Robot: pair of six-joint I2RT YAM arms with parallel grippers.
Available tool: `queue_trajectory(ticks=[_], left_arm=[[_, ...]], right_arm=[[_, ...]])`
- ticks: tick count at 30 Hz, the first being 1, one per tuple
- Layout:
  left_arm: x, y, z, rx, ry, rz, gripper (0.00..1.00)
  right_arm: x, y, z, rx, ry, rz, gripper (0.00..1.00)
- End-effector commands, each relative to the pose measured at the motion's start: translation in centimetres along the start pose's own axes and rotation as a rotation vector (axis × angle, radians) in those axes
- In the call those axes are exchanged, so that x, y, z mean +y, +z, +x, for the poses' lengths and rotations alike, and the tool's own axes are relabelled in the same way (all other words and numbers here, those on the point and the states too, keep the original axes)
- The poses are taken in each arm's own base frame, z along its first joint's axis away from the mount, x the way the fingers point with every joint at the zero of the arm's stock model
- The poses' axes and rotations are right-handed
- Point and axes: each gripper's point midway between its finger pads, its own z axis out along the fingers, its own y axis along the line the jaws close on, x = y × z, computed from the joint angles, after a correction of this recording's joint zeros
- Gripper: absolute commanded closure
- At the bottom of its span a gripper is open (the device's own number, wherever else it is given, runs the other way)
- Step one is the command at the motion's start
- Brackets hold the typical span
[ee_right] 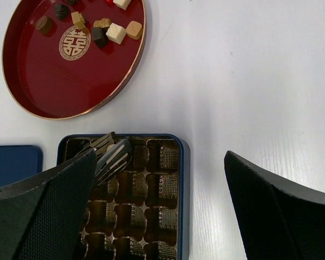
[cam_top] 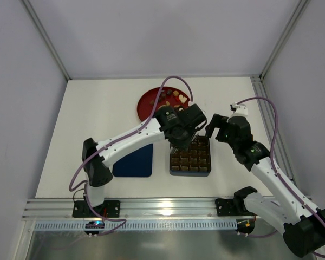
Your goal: Pack the chocolate
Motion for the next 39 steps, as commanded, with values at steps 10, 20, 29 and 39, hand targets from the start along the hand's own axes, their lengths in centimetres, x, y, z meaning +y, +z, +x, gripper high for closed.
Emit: queue_trajectory(ticks=[10,20,29,39], left_arm=[[-1.3,0.1,-0.7,-0.034,-0.005,0.024,0.67],[-1.3,0.7,-0.2,-0.02,0.004,0.008,0.64],[-1.2,1.0,-0.1,-0.017,0.009,0.001,0.63],[-1.3,1.2,-0.4,-0.023,0.011,-0.001,0.6]], right_arm=[[0.4,-0.8,-2.0,-0.057,0.015,-0.011,0.0],[0.4,-0.8,-1.9,-0.057,0.016,-0.013,0.0],[0.5,-0.7,-1.9,-0.054,0.014,-0.017,0.0],[0.4,-0.8,-2.0,-0.057,0.015,-0.014,0.0]])
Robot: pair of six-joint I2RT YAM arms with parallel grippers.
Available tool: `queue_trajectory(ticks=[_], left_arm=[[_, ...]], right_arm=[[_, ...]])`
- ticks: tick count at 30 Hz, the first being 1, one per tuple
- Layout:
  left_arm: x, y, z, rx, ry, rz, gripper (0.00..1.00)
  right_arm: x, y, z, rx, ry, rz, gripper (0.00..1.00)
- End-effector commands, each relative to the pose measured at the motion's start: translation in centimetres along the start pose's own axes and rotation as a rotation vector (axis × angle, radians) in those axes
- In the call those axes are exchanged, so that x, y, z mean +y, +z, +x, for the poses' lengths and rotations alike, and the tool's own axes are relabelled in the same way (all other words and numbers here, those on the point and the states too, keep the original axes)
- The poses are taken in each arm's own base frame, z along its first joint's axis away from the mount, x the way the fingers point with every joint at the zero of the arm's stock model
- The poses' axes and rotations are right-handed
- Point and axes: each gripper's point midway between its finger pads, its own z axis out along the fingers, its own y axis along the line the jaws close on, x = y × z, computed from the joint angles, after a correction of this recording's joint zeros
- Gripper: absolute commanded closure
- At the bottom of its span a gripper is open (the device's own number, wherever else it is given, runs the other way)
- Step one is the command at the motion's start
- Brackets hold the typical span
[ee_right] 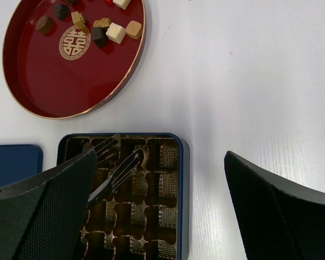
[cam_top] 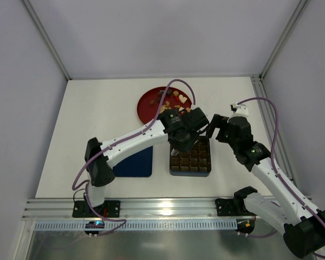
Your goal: Pack the chocolate
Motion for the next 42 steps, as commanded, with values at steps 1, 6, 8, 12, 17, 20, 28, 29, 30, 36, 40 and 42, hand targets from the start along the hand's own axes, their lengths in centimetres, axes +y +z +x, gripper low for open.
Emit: queue_trajectory(ticks=[1,6,8,12,17,20,28,29,30,36,40,42], left_arm=[[-0.5,-0.1,-1.1,-0.047,-0.008,0.005,0.6],[-0.5,-0.8,-1.6,-0.065,-0.007,0.005,0.6],[-0.4,-1.2,-1.9,-0.077,-0.007,0.002,0.6],[-0.3,-2.8,-3.0,-0.118,-0.003,0.006,0.6],[1.0,-3.9,-4.0,-0.149,-0.018,-0.02,0.6],[2.4,-4.1,-4.6,-0.157,-0.034,-0.042,0.6],[10.0,-3.3,-8.9,-0.21,-0.168,-0.139,0.6],[10.8,-3.8,-10.0,-0.236,-0.176,-0.145,0.6],[11.5,-2.5,-10.2,-0.212,-0.179,-0.165,0.59],[16.1,0.3,-12.5,-0.21,-0.232,-0.231,0.6],[17.2,3.1,-13.0,-0.195,-0.237,-0.249,0.6],[17.2,3.7,-13.1,-0.195,-0.235,-0.241,0.6]], right_arm=[[0.4,-0.6,-1.9,-0.056,0.014,-0.013,0.0],[0.5,-0.6,-2.0,-0.057,0.013,-0.015,0.0],[0.5,-0.6,-2.0,-0.059,0.013,-0.016,0.0],[0.4,-0.6,-2.1,-0.06,0.014,-0.013,0.0],[0.4,-0.4,-2.0,-0.057,0.01,-0.01,0.0],[0.4,-0.3,-2.0,-0.053,0.01,-0.012,0.0],[0.6,0.0,-1.8,-0.039,0.002,-0.02,0.0],[0.6,0.0,-1.7,-0.037,0.003,-0.021,0.0],[0.7,0.0,-1.7,-0.037,0.003,-0.024,0.0],[0.9,0.0,-1.6,-0.03,0.007,-0.035,0.0],[0.8,0.0,-1.5,-0.026,0.006,-0.03,0.0],[0.8,0.0,-1.5,-0.026,0.004,-0.033,0.0]])
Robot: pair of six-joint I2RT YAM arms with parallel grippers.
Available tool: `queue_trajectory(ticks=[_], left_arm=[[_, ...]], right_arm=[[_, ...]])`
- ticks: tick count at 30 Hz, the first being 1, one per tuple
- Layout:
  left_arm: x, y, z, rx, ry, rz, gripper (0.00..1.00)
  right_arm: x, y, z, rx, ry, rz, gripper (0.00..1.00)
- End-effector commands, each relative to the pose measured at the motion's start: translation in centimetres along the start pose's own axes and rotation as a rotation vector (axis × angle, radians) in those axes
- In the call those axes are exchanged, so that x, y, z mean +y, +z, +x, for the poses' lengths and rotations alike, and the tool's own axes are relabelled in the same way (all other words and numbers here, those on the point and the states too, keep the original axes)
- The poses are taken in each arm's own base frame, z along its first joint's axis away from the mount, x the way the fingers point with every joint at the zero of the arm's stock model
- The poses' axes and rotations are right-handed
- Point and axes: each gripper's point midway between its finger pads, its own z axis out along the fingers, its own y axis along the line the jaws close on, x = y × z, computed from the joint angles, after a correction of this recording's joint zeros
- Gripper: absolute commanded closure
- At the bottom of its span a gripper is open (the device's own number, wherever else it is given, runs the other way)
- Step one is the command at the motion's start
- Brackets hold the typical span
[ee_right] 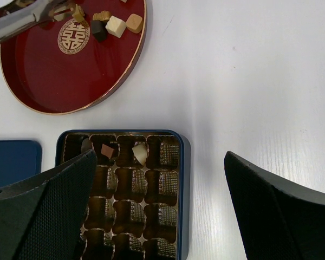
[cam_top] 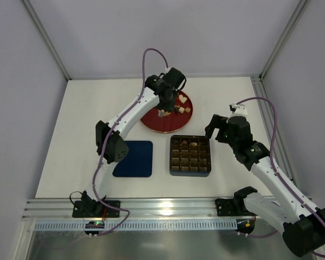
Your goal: Pack the chocolate
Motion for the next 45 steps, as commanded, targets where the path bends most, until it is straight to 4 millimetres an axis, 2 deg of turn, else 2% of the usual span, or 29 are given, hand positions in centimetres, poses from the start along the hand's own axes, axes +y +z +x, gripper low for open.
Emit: queue_trajectory(ticks=[1,7,14,24,40,45], left_arm=[[-0.5,-0.5,-2.3,-0.086,-0.003,0.025,0.6],[-0.9,-0.4,-2.5,-0.095,-0.017,0.049,0.6],[-1.4,1.2,-1.4,-0.049,-0.012,0.052,0.6],[-2.0,2.9,-0.7,-0.021,-0.005,0.061,0.6],[-2.4,3.8,0.4,0.013,0.008,0.078,0.6],[-2.5,3.5,0.5,0.014,0.001,0.086,0.61]], right_arm=[[0.8,-0.3,-1.9,-0.049,0.008,-0.024,0.0],[0.6,-0.2,-1.6,-0.043,0.005,-0.023,0.0],[0.8,-0.1,-1.5,-0.041,0.009,-0.033,0.0],[0.6,-0.2,-1.5,-0.046,0.0,-0.024,0.0],[0.6,-0.4,-1.5,-0.048,0.001,-0.029,0.0],[0.5,-0.4,-1.3,-0.045,-0.002,-0.026,0.0]])
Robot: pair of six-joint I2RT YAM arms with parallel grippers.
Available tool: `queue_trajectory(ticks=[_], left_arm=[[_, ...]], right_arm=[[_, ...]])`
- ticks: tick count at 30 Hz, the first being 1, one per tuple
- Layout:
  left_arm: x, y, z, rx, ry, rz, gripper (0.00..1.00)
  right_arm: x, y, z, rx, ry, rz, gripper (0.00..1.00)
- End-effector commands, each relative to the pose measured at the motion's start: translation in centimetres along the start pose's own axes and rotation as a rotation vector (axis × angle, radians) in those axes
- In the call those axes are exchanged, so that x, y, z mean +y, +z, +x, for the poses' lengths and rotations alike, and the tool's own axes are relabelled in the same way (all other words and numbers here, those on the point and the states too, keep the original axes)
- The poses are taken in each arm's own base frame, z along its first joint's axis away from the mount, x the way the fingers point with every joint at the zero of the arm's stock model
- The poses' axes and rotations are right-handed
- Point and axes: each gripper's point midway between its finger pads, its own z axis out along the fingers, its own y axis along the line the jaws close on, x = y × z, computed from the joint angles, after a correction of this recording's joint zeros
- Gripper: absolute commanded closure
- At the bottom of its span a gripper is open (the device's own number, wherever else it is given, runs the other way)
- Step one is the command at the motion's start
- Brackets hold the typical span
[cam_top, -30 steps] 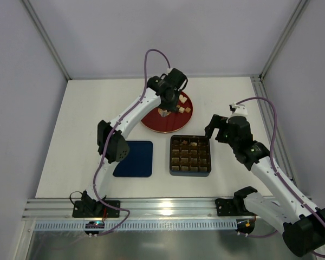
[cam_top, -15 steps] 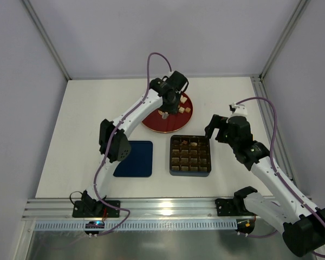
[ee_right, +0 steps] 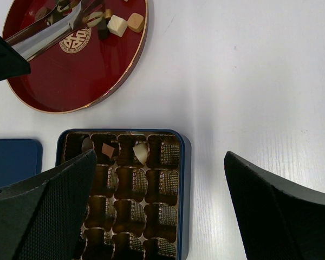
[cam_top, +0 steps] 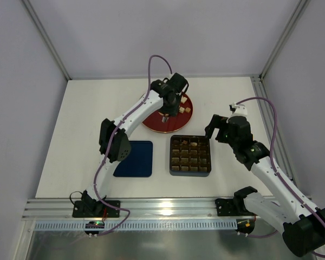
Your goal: Pack the chocolate
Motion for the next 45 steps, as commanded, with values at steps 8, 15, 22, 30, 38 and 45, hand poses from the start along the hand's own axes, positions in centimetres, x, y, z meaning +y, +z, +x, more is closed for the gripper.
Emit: queue_trajectory(ticks=[8,15,22,30,38,45], left_arm=[[-0.2,-1.7,-1.0,-0.051,-0.015,0.036,0.61],[-0.3,-2.9,-1.3,-0.07,-0.021,0.05,0.61],[-0.6,-2.9,-0.5,-0.045,-0.011,0.053,0.61],[-0.3,-2.8,-0.3,-0.041,-0.01,0.033,0.61],[-0.2,-2.7,-0.6,-0.035,-0.006,0.014,0.61],[-0.1,-2.2,-0.4,-0.027,0.004,0.006,0.64]], right_arm=[[0.5,-0.3,-1.3,-0.047,0.004,-0.024,0.0],[0.5,-0.3,-1.2,-0.045,0.009,-0.023,0.0],[0.5,-0.3,-1.2,-0.044,0.012,-0.026,0.0],[0.5,-0.3,-1.0,-0.041,0.015,-0.025,0.0],[0.4,-0.4,-1.1,-0.043,0.012,-0.022,0.0],[0.5,-0.4,-1.0,-0.043,0.015,-0.029,0.0]])
